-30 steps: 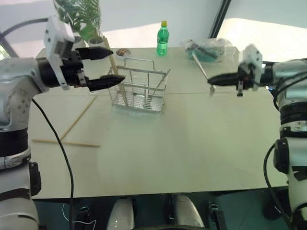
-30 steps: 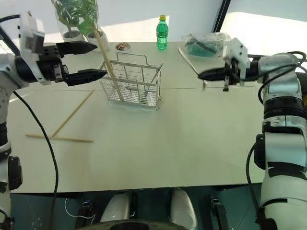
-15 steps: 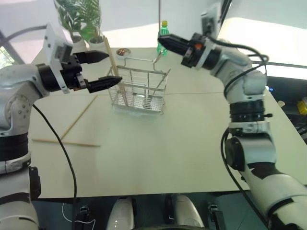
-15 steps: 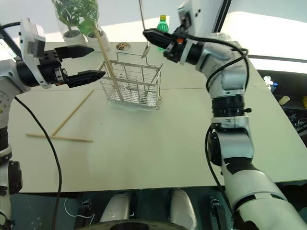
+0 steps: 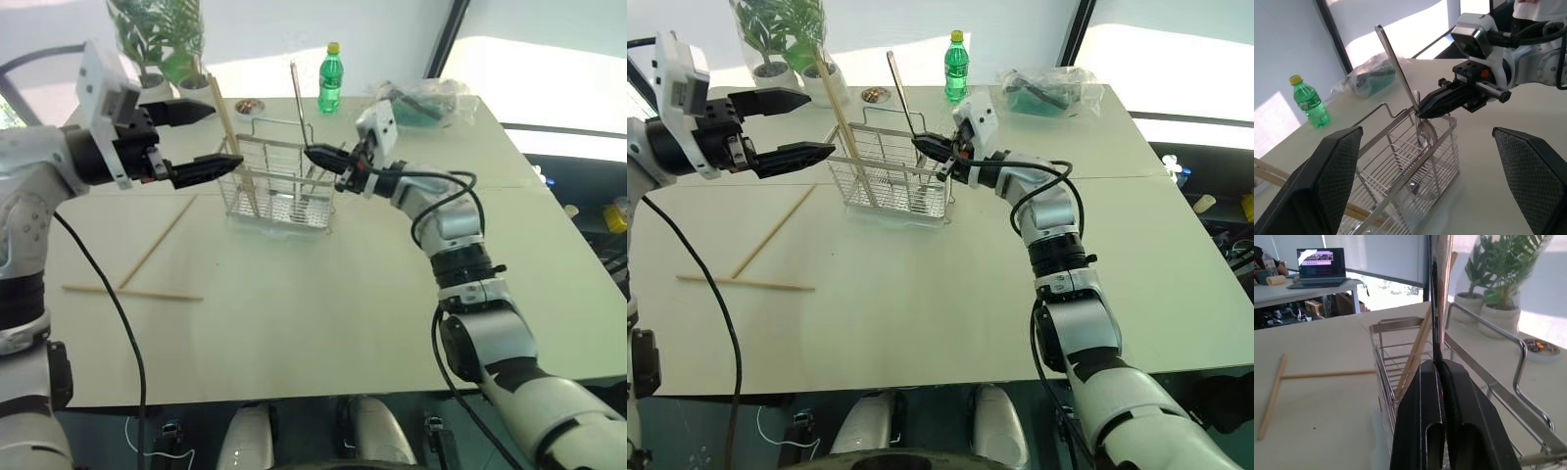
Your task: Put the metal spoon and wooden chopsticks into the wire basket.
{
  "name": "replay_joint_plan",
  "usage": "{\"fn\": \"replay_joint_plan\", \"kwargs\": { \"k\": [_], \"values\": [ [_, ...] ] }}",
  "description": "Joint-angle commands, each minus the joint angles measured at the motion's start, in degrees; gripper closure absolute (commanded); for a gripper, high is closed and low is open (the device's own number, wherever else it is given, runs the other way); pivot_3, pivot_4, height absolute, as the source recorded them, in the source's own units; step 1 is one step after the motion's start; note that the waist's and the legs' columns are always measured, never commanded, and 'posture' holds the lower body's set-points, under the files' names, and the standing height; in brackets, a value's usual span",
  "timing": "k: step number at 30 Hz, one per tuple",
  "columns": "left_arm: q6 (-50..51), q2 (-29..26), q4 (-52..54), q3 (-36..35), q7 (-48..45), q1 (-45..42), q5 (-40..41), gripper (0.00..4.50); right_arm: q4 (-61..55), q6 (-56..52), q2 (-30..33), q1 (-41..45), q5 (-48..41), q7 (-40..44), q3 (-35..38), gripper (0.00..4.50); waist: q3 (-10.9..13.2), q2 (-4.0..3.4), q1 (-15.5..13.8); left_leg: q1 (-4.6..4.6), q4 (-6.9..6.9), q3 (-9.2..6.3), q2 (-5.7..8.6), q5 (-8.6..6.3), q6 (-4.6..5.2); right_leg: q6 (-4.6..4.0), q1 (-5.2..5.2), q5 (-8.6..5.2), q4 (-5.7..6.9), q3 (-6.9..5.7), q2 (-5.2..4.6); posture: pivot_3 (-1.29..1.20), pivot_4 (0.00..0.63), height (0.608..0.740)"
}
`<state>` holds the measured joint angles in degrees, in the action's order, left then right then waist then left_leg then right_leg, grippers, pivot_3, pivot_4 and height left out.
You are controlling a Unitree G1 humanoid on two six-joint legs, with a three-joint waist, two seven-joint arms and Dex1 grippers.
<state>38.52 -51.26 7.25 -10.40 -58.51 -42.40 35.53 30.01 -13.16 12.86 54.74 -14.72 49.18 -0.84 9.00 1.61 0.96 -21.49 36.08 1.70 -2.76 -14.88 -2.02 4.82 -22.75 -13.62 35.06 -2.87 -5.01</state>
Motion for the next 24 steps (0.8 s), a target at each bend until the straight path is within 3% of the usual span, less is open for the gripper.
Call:
{"fn": "replay_joint_plan", "kwargs": {
  "k": [1,5,8,10,17,24],
  "values": [
    [-0.1,-1.3,1.0,-2.1,0.3,-1.2,0.6,0.0,-0.5,3.4,0.4,1.5,0.7,0.1,0.1,4.48,0.0,0.0,0.0,0.0,-0.01,0.0,0.0,0.0,0.0,0.0,0.0,0.0,0.0,0.0,0.0,0.0,0.15,0.717],
    [-0.3,-1.5,0.7,-1.4,-0.2,-1.5,0.5,0.0,1.9,4.9,0.2,0.9,2.4,-0.5,-0.7,4.48,0.0,0.0,0.0,0.01,-0.01,0.0,0.0,0.0,0.0,0.0,0.01,0.0,-0.01,0.0,0.0,0.0,0.15,0.717],
    [-0.5,-1.5,0.7,-0.8,-0.8,-1.5,0.5,0.0,0.9,6.3,0.3,0.3,3.4,-2.6,-0.5,3.61,0.0,0.01,-0.1,0.0,0.0,0.0,0.0,0.0,0.0,0.0,0.01,0.0,-0.01,0.0,0.0,0.0,0.15,0.717],
    [-0.6,-1.5,0.6,-0.7,-1.0,-1.6,0.3,0.0,-0.2,6.3,0.5,0.4,3.1,-2.9,-0.1,2.72,0.0,0.01,0.0,0.0,-0.01,0.0,0.0,0.0,0.0,0.0,0.01,0.0,-0.02,0.0,0.0,0.0,0.15,0.717],
    [-0.8,-1.5,0.2,-0.9,-1.2,-1.4,0.0,0.0,-8.2,0.2,4.2,2.4,-1.8,-2.2,3.5,2.72,0.0,0.0,-0.1,0.0,-0.02,-0.01,0.0,0.0,0.0,0.0,0.01,0.0,-0.02,0.0,0.0,0.0,0.15,0.717],
    [-1.8,-4.8,-2.2,-4.9,-0.6,3.5,-1.4,0.0,-21.1,-16.1,12.8,5.0,-15.4,3.5,9.7,2.72,0.1,-0.06,-0.1,0.01,-0.1,-0.01,-0.01,-0.01,0.01,-0.02,-0.04,-0.01,-0.03,0.0,-0.01,0.0,0.15,0.717]
  ]
}}
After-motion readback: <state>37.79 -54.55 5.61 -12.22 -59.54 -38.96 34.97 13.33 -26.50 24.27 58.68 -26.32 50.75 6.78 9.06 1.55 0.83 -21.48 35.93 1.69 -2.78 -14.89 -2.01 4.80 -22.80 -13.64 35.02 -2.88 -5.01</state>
